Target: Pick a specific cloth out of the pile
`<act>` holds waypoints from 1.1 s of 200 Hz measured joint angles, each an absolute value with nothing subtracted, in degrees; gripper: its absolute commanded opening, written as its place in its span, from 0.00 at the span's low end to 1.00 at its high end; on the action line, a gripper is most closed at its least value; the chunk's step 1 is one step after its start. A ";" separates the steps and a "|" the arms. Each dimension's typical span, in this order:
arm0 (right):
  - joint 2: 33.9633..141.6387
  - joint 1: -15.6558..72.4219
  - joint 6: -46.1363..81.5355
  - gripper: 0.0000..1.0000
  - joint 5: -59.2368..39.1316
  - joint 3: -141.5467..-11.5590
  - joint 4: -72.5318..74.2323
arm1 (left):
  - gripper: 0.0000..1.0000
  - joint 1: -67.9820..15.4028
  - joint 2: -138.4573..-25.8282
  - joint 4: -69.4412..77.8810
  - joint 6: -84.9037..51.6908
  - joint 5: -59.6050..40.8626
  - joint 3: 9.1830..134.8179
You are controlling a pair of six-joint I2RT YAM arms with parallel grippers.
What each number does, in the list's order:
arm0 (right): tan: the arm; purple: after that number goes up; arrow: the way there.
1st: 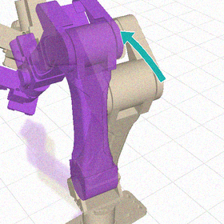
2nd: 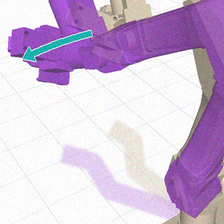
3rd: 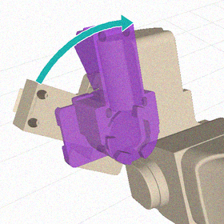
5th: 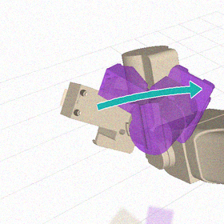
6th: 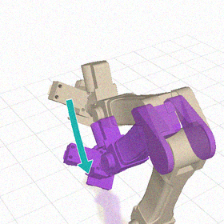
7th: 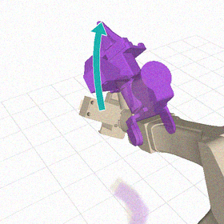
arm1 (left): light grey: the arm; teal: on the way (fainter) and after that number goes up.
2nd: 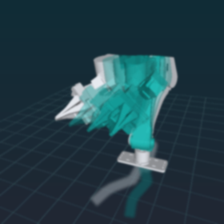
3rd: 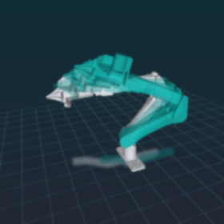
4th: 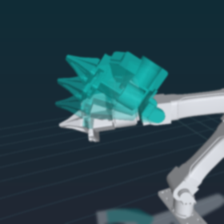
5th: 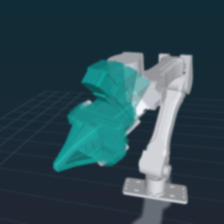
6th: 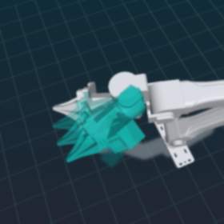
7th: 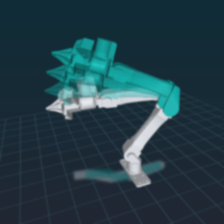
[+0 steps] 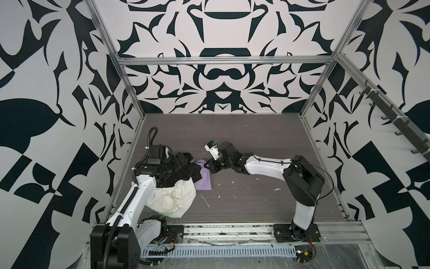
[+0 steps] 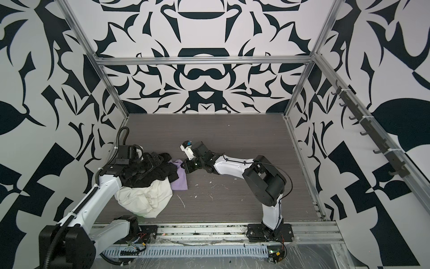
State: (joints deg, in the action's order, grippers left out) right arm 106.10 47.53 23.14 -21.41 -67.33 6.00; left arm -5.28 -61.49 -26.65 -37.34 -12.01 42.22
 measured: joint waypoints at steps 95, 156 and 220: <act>100.71 47.51 21.80 0.00 -20.47 -70.46 2.33 | 1.00 -5.28 -59.09 -29.47 -36.49 -13.08 50.83; 97.65 47.48 19.22 0.00 -18.83 -73.58 0.16 | 0.99 -5.28 -58.35 -29.43 -35.00 -14.52 53.47; 96.86 47.42 16.49 0.00 -17.61 -76.12 -1.26 | 0.97 -5.28 -58.72 -28.18 -33.39 -16.64 54.96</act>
